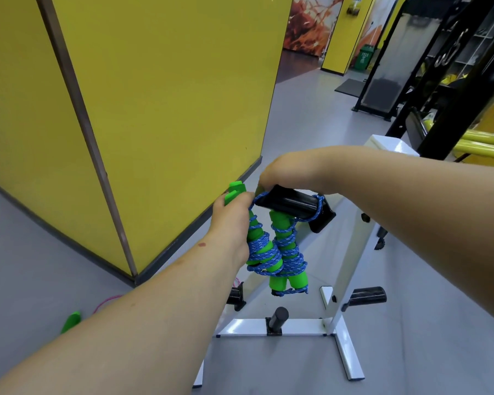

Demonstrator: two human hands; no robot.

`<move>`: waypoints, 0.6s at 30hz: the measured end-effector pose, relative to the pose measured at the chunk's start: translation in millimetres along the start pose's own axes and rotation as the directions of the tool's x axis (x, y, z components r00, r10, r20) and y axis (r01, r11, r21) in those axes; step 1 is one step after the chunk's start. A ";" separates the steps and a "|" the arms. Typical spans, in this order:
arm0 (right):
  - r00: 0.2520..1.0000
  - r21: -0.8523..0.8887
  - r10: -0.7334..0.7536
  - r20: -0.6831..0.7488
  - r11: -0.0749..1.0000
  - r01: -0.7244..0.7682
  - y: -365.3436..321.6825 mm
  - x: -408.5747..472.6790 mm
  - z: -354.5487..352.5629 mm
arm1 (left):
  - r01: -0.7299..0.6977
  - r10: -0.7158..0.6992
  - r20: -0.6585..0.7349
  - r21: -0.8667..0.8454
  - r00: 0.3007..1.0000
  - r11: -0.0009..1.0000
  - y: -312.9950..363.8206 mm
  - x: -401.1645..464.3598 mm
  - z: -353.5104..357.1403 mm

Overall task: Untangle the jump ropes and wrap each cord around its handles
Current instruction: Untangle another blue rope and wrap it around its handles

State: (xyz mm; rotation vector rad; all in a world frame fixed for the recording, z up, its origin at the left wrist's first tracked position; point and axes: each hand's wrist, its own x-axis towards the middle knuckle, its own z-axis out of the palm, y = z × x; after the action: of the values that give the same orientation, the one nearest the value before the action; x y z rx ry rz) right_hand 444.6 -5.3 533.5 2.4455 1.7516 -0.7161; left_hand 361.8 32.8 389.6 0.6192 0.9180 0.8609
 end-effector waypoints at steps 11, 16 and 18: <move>0.994 -0.312 -0.103 0.035 0.944 0.109 17.1 0.0 -8.0 | -0.029 0.016 0.147 0.086 0.989 0.996 -11.1 -3.9 -4.3; 0.994 -0.377 -0.099 0.037 0.920 0.106 9.9 0.5 -9.8 | -0.059 0.037 0.133 0.168 0.990 0.984 -9.3 -0.9 -7.9; 0.995 -0.374 -0.089 0.034 0.922 0.095 9.7 1.1 -10.1 | -0.047 0.028 0.113 0.168 0.993 0.985 -6.2 0.2 -7.7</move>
State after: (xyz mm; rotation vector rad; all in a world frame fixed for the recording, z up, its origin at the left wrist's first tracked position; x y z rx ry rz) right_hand 457.1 -4.7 539.8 2.1087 1.8085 -0.3590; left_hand 357.4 30.5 381.0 0.8263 0.8873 0.7787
